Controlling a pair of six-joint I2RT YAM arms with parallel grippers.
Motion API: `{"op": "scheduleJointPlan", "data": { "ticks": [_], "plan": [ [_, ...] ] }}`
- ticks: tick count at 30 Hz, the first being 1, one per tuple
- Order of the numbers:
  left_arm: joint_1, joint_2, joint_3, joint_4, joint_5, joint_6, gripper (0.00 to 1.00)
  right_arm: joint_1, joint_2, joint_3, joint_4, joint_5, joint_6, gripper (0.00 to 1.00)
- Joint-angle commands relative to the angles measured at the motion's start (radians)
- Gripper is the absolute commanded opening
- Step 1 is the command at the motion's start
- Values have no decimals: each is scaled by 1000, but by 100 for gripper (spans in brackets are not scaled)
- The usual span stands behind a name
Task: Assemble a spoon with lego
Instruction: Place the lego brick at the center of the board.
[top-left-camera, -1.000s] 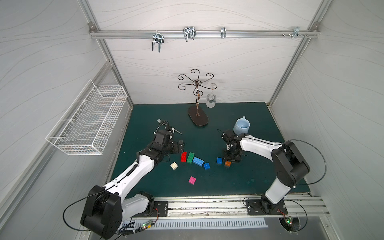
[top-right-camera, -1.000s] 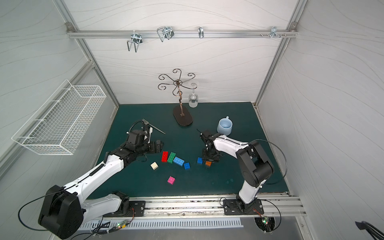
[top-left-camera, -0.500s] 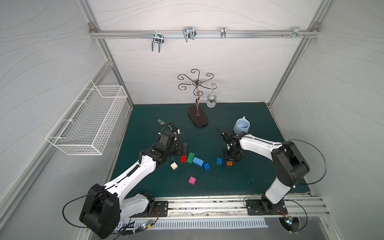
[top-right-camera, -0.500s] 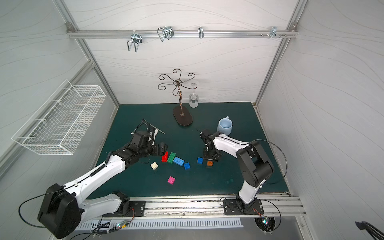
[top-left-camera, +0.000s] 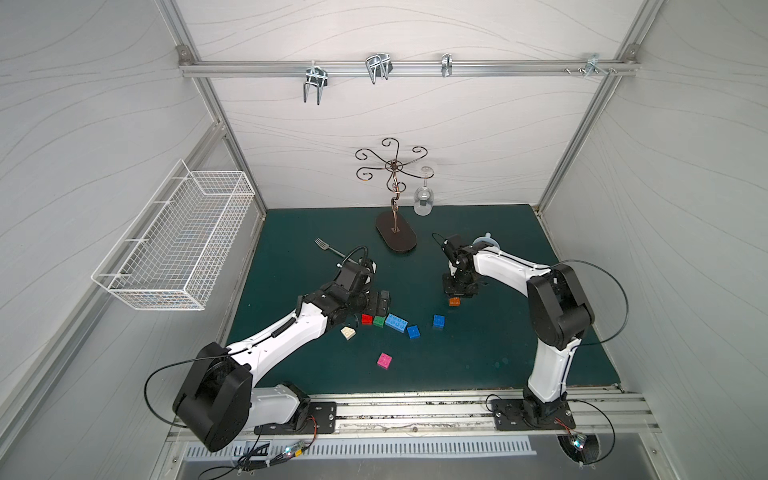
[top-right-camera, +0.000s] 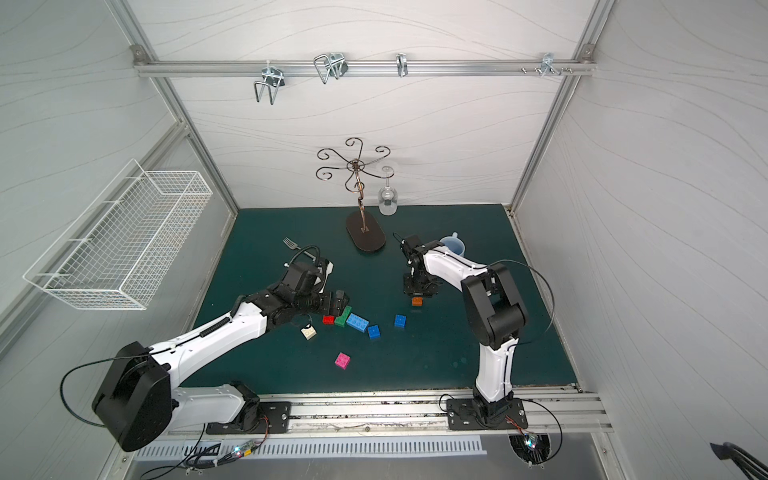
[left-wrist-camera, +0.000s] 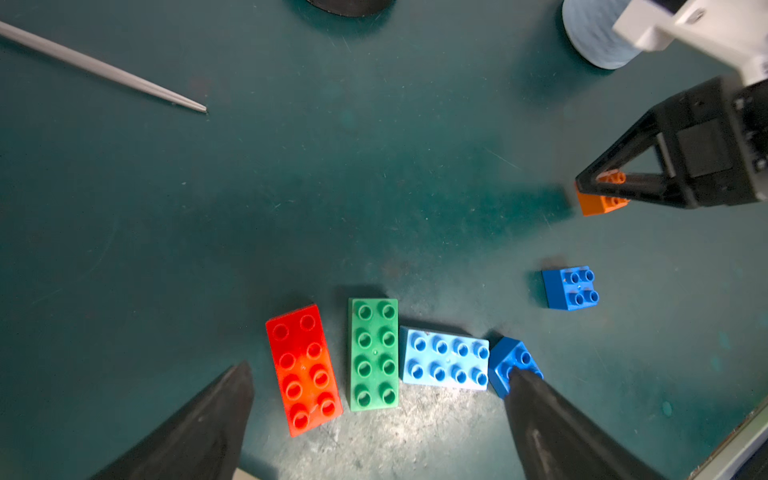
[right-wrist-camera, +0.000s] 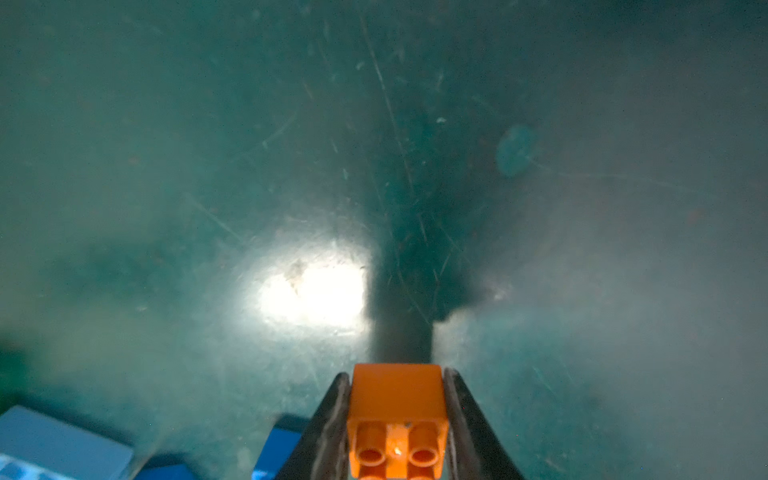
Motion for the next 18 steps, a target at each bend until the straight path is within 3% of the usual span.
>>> {"op": "scheduleJointPlan", "data": {
  "ticks": [1, 10, 18],
  "plan": [
    [-8, 11, 51, 50, -9, -18, 100, -6, 29, 25, -41, -2, -27, 30],
    [-10, 7, 47, 30, -12, -4, 100, -6, 49, 42, -62, 1, -27, 39],
    [-19, -54, 16, 20, -7, -16, 100, 11, -46, 36, -108, 20, -8, 63]
  ]
}}
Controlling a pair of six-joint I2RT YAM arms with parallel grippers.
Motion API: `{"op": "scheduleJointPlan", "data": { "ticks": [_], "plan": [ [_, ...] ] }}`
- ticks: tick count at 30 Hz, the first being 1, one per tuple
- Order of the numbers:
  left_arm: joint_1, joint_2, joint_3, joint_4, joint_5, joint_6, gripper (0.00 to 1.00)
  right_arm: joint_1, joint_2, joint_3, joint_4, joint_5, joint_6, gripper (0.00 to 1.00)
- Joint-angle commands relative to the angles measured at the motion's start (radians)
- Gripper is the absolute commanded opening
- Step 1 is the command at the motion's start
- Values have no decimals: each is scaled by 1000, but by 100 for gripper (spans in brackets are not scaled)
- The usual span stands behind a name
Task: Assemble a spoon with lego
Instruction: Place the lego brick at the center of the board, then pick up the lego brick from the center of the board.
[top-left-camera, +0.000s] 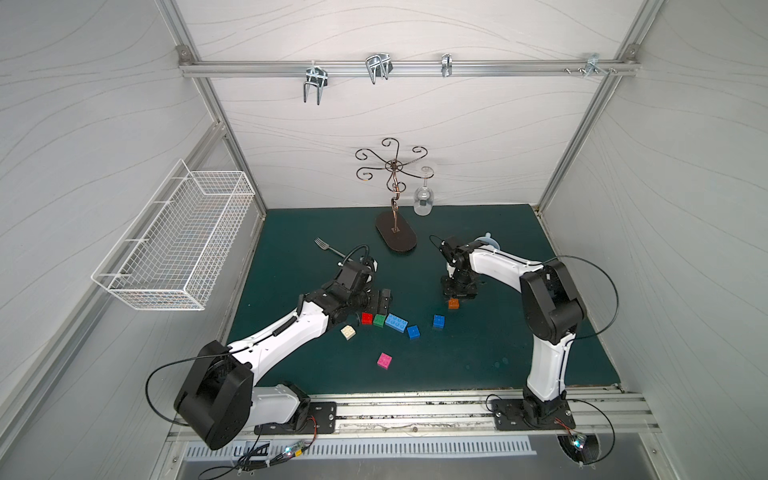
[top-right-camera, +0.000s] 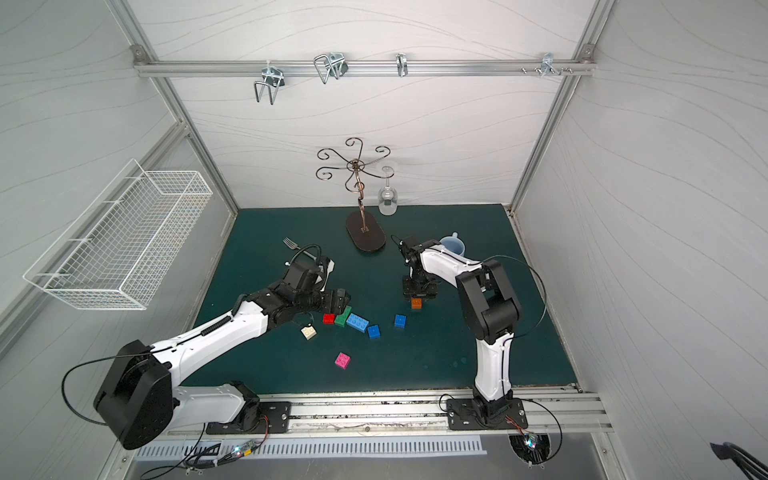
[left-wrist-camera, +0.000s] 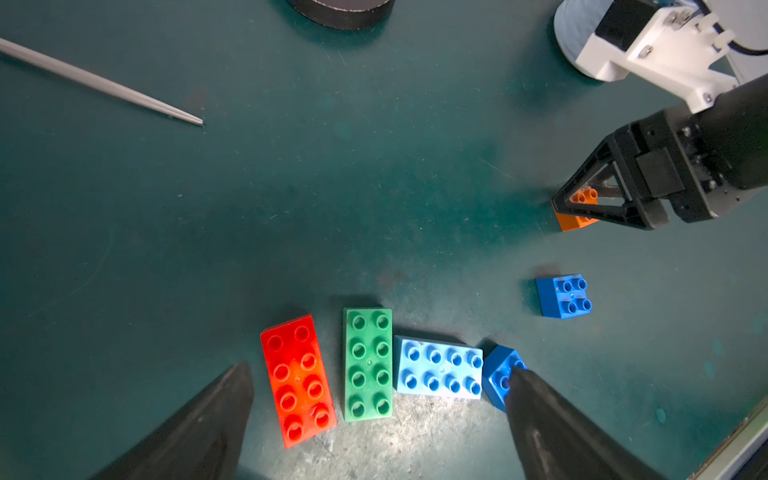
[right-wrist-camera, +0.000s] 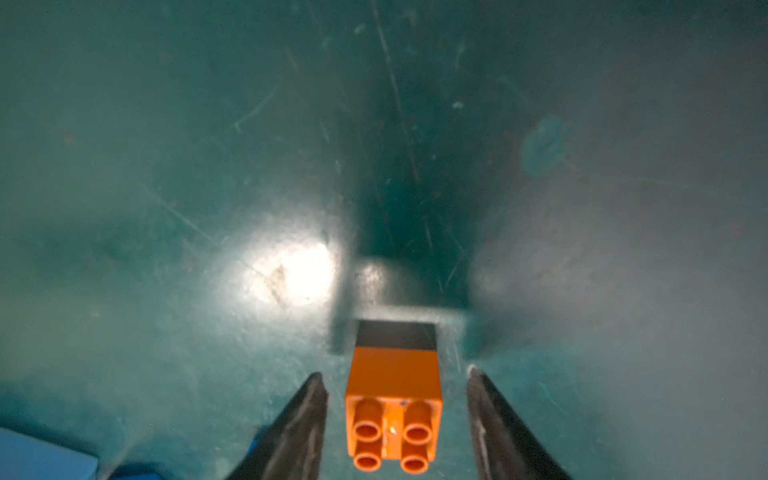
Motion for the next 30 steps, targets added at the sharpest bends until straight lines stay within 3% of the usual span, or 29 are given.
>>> {"op": "scheduleJointPlan", "data": {
  "ticks": [1, 11, 24, 30],
  "plan": [
    [-15, -56, 2, 7, -8, -16, 100, 22, -90, -2, -65, 30, 22, 64],
    [-37, -163, -86, -26, -13, -41, 100, 201, -169, -97, -31, -11, 205, 64],
    [-39, -169, -114, -28, -25, -41, 100, 234, -75, -117, 19, -65, 245, 57],
    [-38, -156, -110, -25, -25, -42, 100, 234, -42, -100, 12, -73, 235, 46]
  ]
}}
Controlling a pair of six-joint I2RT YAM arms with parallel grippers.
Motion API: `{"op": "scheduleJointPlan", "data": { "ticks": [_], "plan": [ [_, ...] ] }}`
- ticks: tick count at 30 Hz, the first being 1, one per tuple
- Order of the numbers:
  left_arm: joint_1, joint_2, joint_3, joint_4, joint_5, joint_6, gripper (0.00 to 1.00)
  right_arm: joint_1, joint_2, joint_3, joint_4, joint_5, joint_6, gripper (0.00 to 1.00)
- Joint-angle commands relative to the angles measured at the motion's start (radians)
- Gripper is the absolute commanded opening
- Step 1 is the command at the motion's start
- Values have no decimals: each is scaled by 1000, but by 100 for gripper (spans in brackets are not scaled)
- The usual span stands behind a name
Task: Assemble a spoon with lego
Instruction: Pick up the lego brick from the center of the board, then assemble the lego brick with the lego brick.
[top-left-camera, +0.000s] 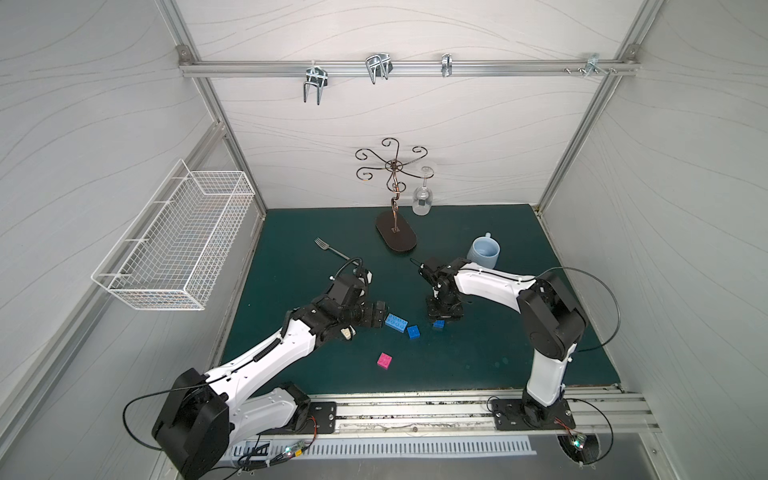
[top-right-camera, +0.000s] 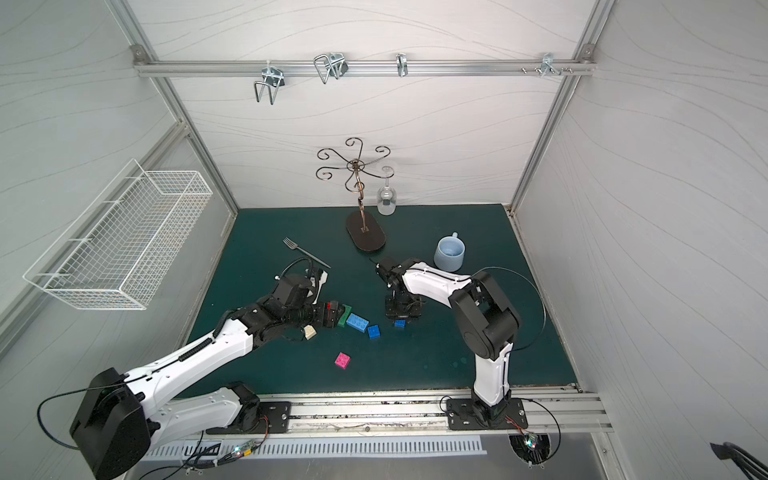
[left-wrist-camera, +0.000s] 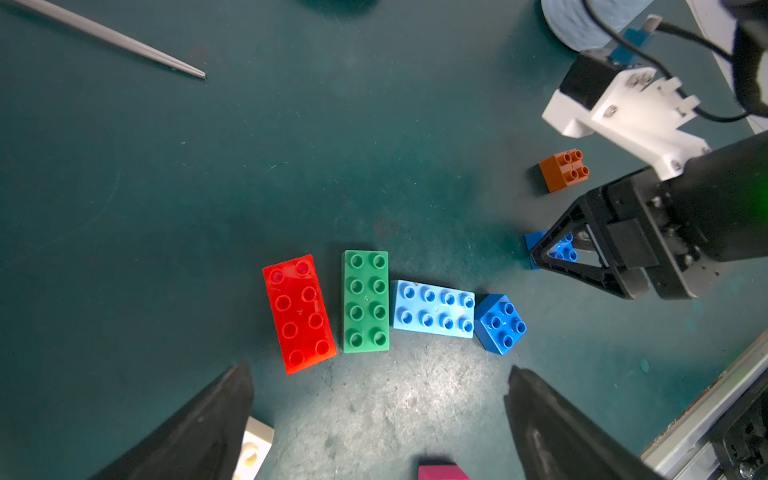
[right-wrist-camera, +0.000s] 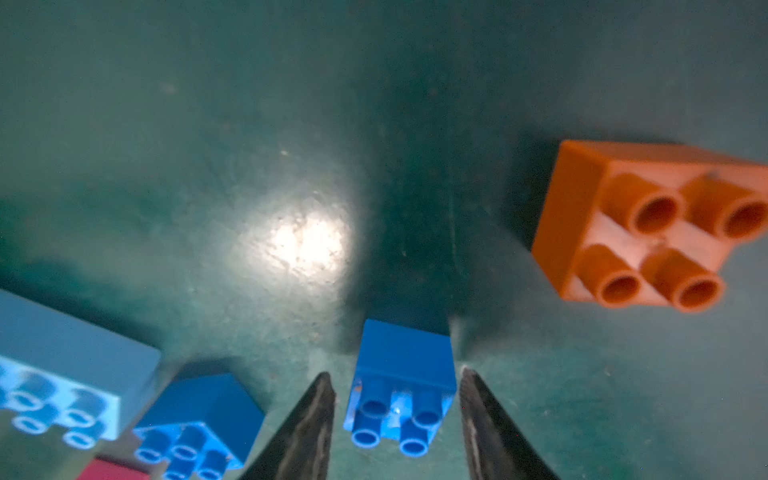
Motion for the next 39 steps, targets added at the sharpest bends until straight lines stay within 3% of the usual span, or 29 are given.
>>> {"op": "scheduleJointPlan", "data": {
  "ticks": [1, 6, 11, 17, 25, 39],
  "plan": [
    [-7, 7, 3, 20, -17, -11, 100, 5, 23, 22, -11, -9, -1, 43],
    [-8, 12, 3, 22, -5, -5, 100, 3, -11, 29, -30, -2, -17, 28],
    [-22, 5, -9, 50, 15, 16, 100, -17, -79, 70, -125, 49, -83, 28],
    [-48, 36, -18, 126, 52, 19, 100, -135, -118, 103, -169, 70, -189, 28],
    [-62, 104, 11, 135, 65, 28, 100, -210, -34, 182, -165, 49, -282, 28],
    [-62, 148, 29, 127, 55, 33, 100, -230, 35, 188, -154, 23, -310, 28]
  ]
}}
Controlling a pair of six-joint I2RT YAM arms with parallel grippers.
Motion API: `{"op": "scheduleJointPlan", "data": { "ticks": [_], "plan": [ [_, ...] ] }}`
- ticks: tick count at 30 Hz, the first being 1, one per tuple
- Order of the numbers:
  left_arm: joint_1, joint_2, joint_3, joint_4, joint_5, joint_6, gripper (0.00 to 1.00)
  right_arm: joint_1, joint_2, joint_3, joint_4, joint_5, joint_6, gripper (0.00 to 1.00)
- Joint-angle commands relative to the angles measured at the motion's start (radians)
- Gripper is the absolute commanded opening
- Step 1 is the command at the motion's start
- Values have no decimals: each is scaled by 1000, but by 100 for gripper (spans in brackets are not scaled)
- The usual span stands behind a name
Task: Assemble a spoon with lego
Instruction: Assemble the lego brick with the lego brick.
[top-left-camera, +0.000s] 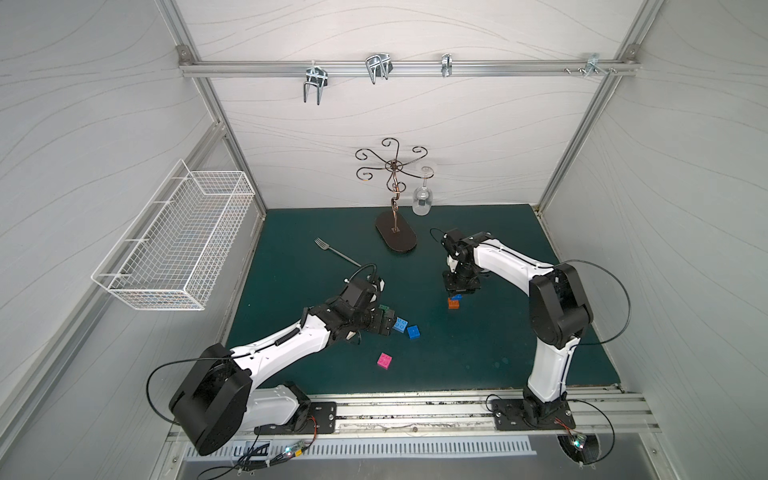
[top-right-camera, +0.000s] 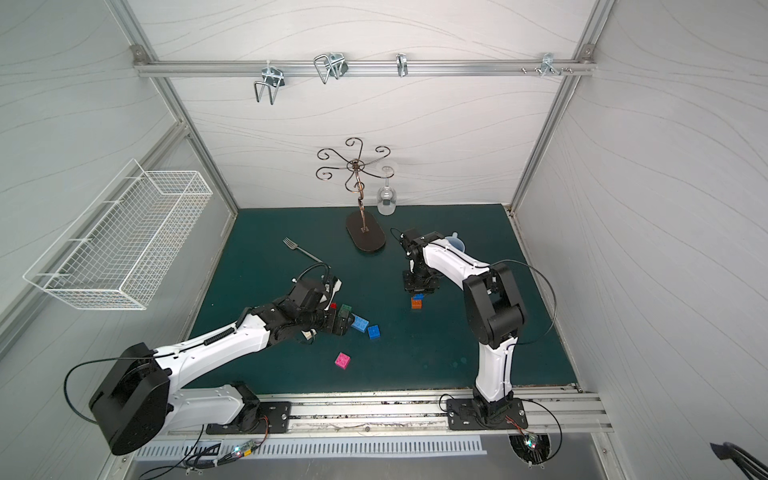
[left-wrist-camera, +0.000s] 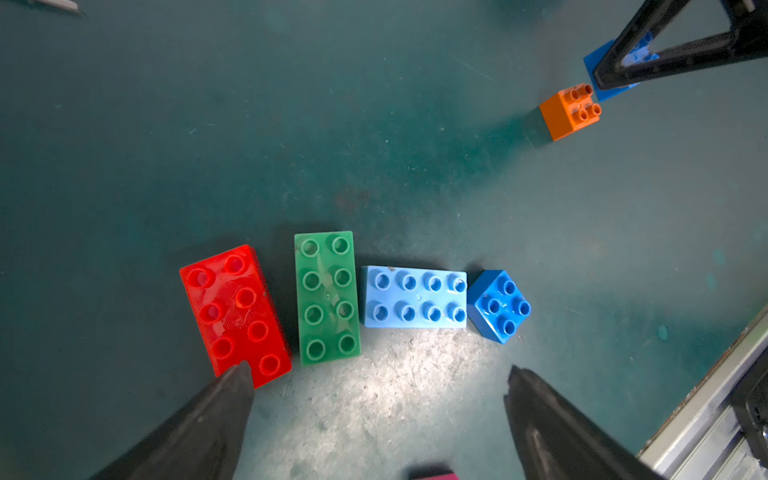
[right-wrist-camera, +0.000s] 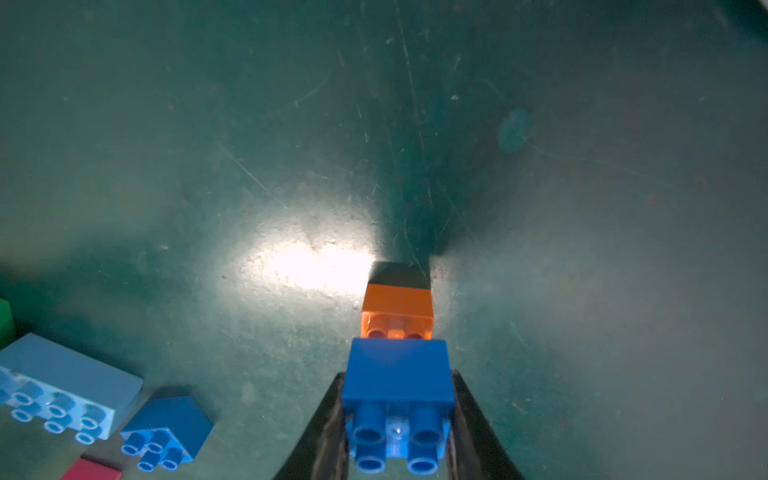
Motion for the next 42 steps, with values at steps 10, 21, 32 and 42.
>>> {"op": "scheduleJointPlan", "data": {
  "ticks": [10, 21, 32, 42],
  "plan": [
    [-4, 16, 54, 38, -3, 5, 100, -3, 12, -63, 28, -43, 6, 28],
    [-5, 15, 54, 32, -10, 6, 100, 3, 55, -84, 48, -25, 29, 28],
    [-5, 6, 48, 22, -21, 14, 100, 17, 127, -57, 25, -1, 26, 28],
    [-5, -17, 36, 18, -31, 17, 100, 22, 102, -13, -8, -5, 32, 37]
  ]
}}
